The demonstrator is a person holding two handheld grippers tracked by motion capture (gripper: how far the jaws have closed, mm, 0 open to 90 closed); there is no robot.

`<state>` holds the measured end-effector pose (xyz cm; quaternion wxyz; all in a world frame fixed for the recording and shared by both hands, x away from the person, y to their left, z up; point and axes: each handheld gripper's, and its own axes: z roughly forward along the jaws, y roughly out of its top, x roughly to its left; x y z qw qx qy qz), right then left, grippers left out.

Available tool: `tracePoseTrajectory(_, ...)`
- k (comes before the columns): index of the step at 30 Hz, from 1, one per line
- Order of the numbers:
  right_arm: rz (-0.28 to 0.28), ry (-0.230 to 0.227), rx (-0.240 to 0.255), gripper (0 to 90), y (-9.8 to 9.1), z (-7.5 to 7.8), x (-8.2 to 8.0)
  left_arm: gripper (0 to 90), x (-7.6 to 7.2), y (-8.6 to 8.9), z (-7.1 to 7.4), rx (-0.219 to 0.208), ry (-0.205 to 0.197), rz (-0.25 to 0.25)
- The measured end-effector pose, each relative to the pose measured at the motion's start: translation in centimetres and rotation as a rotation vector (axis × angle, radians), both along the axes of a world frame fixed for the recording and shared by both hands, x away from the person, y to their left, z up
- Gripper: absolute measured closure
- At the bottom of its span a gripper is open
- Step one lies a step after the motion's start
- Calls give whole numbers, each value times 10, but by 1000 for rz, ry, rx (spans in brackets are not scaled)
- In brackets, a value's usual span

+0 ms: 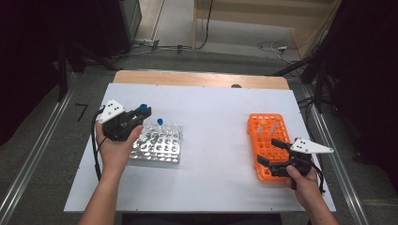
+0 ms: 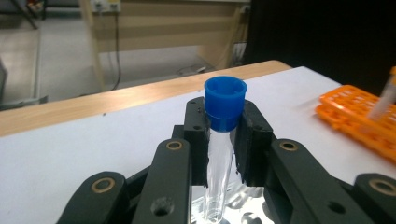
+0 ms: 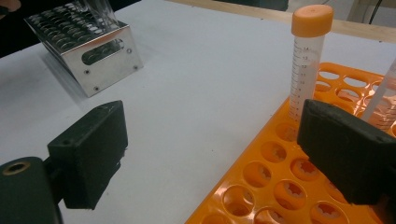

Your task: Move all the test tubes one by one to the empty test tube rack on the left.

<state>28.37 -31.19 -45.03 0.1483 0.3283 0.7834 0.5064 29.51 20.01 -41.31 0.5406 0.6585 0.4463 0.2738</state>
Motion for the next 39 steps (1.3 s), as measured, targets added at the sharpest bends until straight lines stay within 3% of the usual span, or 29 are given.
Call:
tracePoseTrajectory(6,-6,3,0,73,-1,0,1,770,6,-5,-5,-11,-4,-6)
tracePoseTrajectory(14,-6,5,-3,73,0,-1,1,769,10,-8,-14,17,30,-6)
tracePoseTrajectory(23,-9,5,-2,73,-1,-1,1,763,13,-14,-22,83,110,-7)
tracePoseTrajectory(26,-9,1,0,73,-2,-1,2,762,12,-15,-23,109,153,-2)
tracePoseTrajectory(29,-12,3,0,74,-3,-1,2,762,12,-15,-25,106,185,3)
tracePoseTrajectory(39,-17,3,-1,74,-4,-1,4,644,10,-14,-29,58,204,9)
